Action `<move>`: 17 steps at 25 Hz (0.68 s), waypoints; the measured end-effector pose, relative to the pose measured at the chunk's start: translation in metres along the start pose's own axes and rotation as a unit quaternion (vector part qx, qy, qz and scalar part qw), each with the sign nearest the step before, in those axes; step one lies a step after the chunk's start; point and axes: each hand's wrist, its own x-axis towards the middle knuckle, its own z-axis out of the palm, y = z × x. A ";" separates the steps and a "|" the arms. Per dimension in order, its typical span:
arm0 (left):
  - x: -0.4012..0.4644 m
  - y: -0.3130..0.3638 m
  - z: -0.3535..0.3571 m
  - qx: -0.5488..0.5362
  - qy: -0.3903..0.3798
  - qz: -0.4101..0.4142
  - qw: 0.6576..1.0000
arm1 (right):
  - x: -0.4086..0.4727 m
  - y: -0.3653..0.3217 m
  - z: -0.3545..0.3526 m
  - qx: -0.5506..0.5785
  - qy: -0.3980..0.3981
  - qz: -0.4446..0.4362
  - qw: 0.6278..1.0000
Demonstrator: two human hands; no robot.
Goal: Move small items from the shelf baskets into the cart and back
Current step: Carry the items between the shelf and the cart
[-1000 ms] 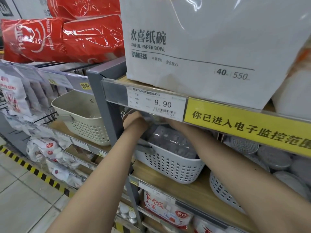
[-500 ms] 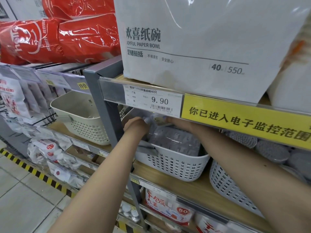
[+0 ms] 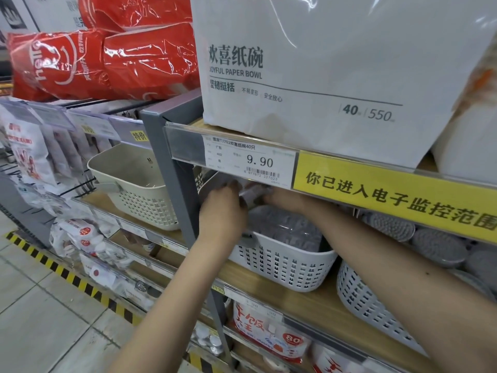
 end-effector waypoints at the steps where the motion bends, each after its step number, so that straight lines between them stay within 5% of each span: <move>1: -0.018 -0.002 0.004 0.010 0.032 0.036 0.999 | 0.003 -0.003 0.003 0.036 0.006 -0.012 0.999; 4: -0.054 -0.016 0.013 -0.004 0.108 0.100 0.989 | 0.006 -0.010 0.011 0.053 -0.001 -0.059 0.997; 17: -0.062 -0.025 0.034 -0.064 0.141 0.118 0.981 | 0.007 -0.029 0.034 -0.097 -0.048 -0.202 0.973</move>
